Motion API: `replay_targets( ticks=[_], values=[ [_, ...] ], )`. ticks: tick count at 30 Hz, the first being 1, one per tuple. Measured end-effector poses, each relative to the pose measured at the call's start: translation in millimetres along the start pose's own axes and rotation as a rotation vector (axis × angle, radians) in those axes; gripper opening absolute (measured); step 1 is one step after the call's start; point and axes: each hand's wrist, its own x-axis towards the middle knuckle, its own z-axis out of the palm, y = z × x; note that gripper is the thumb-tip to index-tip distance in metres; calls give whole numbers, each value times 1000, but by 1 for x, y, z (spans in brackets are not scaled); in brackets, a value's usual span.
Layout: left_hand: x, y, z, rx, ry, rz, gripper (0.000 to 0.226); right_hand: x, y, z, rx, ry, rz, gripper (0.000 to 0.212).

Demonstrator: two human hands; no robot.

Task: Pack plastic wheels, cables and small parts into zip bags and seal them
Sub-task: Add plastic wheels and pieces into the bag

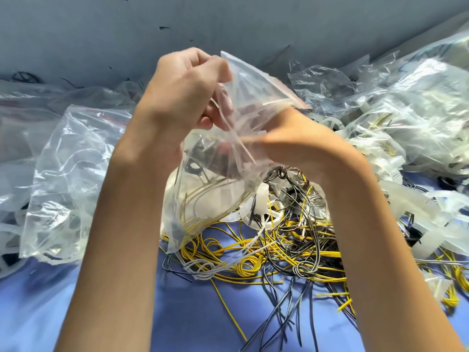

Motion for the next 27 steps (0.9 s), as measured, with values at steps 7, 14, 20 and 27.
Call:
replay_targets(
  ticks=[7, 14, 20, 27],
  values=[
    [4, -4, -5, -97, 94, 2, 22, 5, -1, 7, 352, 25, -40, 18],
    [3, -4, -6, -92, 49, 27, 6, 7, 9, 5, -333, -77, 74, 26],
    [2, -4, 4, -32, 101, 38, 14, 6, 10, -5, -449, 41, 15, 22],
    [3, -2, -4, 14, 197, 61, 15, -1, 0, -9, -123, 87, -160, 30]
  ],
)
